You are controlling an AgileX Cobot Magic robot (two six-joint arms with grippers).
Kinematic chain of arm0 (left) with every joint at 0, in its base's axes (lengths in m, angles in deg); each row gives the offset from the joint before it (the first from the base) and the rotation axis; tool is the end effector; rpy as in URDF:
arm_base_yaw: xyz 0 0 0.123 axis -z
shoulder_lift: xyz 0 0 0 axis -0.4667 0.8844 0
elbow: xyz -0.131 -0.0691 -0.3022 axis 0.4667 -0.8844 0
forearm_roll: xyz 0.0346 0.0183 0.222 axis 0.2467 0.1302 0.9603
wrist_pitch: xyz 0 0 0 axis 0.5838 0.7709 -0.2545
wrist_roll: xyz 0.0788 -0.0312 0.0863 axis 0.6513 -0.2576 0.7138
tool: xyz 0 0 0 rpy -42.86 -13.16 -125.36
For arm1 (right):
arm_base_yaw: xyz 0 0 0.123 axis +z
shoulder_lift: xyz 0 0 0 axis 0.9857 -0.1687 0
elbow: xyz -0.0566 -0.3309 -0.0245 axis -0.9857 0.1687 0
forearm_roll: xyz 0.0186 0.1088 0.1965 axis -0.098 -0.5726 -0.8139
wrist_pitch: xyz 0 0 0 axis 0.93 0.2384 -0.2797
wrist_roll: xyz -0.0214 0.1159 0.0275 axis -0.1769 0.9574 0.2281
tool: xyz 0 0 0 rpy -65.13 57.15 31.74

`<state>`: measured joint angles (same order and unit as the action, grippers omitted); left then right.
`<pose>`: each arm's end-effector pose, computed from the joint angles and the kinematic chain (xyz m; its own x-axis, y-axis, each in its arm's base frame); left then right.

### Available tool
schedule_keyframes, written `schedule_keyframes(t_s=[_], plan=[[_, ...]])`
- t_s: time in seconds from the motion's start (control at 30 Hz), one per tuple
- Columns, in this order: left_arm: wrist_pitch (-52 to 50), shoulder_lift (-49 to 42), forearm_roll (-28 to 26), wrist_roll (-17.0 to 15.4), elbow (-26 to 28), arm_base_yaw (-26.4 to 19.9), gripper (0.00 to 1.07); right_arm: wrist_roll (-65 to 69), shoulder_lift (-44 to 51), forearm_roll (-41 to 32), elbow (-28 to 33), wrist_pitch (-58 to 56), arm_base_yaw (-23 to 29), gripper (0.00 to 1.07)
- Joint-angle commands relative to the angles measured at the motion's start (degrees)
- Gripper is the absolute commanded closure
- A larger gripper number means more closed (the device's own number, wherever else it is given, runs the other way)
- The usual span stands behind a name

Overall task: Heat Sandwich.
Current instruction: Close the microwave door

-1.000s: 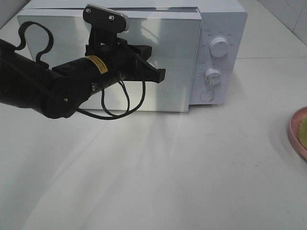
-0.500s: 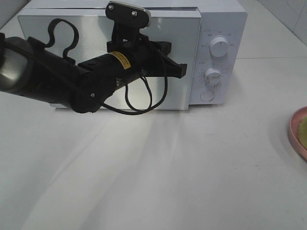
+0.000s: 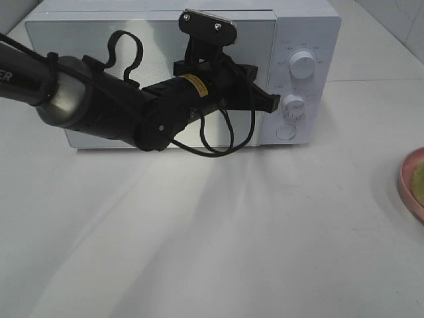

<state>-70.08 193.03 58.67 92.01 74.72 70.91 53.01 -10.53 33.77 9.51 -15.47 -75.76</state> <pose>0.3769 -0.3408 0.2227 -0.1476 0.1007 -0.9839 0.6270 0.7789 -0.0143 -0.0534 -0.0134 0.2556 -0.4238 0.0263 -0.9054 0.0144 0.9996 0.0223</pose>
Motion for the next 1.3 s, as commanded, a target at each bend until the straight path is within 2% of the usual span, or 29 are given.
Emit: schedule_keyframes(t_s=[0.03, 0.6, 0.77, 0.97, 1.0, 1.03, 1.3], plan=[[-2.35, 0.97, -6.99, -0.11, 2.92, -3.09, 1.06, -0.46, 1.49, 0.06, 0.17, 0.17, -0.52, 0.31], [-1.55, 1.15, -5.67, 0.00, 4.01, -3.21, 1.06, -0.46, 1.49, 0.06, 0.17, 0.17, -0.52, 0.31], [0.23, -0.46, -5.67, 0.06, 2.06, -2.58, 1.06, -0.46, 1.49, 0.06, 0.17, 0.17, -0.52, 0.31], [0.11, -4.13, -5.33, -1.09, -4.07, -2.52, 1.06, -0.46, 1.49, 0.06, 0.17, 0.17, -0.52, 0.31], [-0.34, -6.13, -5.27, -1.03, -6.59, -1.89, 1.06, -0.46, 1.49, 0.06, 0.17, 0.17, -0.52, 0.31], [-0.34, -6.13, -5.27, -1.03, -6.59, -1.89, 1.06, -0.46, 1.49, 0.06, 0.17, 0.17, -0.52, 0.31], [0.80, -14.95, -4.76, -0.57, -17.13, 2.18, 1.06, -0.46, 1.49, 0.06, 0.17, 0.17, -0.52, 0.31]])
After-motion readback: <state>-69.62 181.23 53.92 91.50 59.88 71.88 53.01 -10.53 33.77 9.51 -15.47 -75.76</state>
